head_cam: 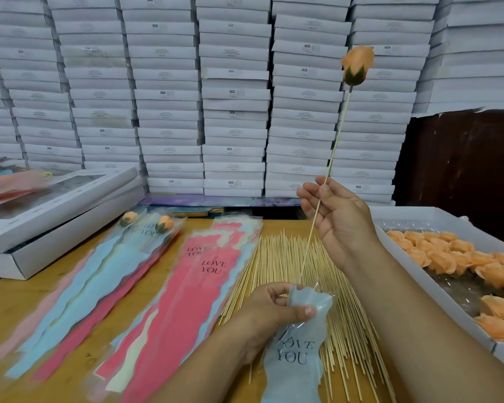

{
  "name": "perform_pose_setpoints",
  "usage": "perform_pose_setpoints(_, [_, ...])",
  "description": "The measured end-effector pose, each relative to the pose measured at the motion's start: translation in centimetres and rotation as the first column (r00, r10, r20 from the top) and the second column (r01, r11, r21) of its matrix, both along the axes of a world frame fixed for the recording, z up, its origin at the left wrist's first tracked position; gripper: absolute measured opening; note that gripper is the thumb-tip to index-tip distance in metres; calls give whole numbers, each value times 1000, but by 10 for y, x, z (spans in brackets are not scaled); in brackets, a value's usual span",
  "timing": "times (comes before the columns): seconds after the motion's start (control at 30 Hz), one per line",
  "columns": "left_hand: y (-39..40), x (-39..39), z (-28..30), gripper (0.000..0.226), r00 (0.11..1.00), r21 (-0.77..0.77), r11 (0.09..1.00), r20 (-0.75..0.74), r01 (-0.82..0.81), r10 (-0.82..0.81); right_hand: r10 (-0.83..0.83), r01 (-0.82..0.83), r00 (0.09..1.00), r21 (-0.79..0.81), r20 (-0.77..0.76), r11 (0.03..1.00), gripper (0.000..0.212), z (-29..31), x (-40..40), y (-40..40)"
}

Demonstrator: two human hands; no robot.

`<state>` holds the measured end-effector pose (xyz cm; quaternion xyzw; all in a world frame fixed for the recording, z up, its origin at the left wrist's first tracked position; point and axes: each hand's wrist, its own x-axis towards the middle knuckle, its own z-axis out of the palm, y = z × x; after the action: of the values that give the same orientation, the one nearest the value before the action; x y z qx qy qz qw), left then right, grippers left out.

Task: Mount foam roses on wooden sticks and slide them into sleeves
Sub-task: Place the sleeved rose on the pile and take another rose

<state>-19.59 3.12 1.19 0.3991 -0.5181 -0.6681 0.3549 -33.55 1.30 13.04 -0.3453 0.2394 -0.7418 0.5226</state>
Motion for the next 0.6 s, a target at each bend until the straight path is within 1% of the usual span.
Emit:
perform_pose_setpoints(0.27, [0, 1, 0, 62, 1000, -7, 1000, -3, 8, -8, -8, 8, 1000, 1, 0, 1000, 16, 1, 1, -1])
perform_pose_setpoints(0.47, [1, 1, 1, 57, 1000, -9, 1000, -11, 1, -2, 13, -12, 1000, 28, -18, 1000, 15, -4, 3, 0])
perform_pose_setpoints(0.53, [2, 2, 3, 51, 1000, -11, 1000, -25, 9, -9, 36, -35, 999, 58, -28, 998, 14, -9, 5, 0])
perform_pose_setpoints(0.6, [2, 2, 3, 40, 999, -14, 1000, -37, 7, -7, 65, -61, 997, 87, -44, 994, 14, -15, 6, 1])
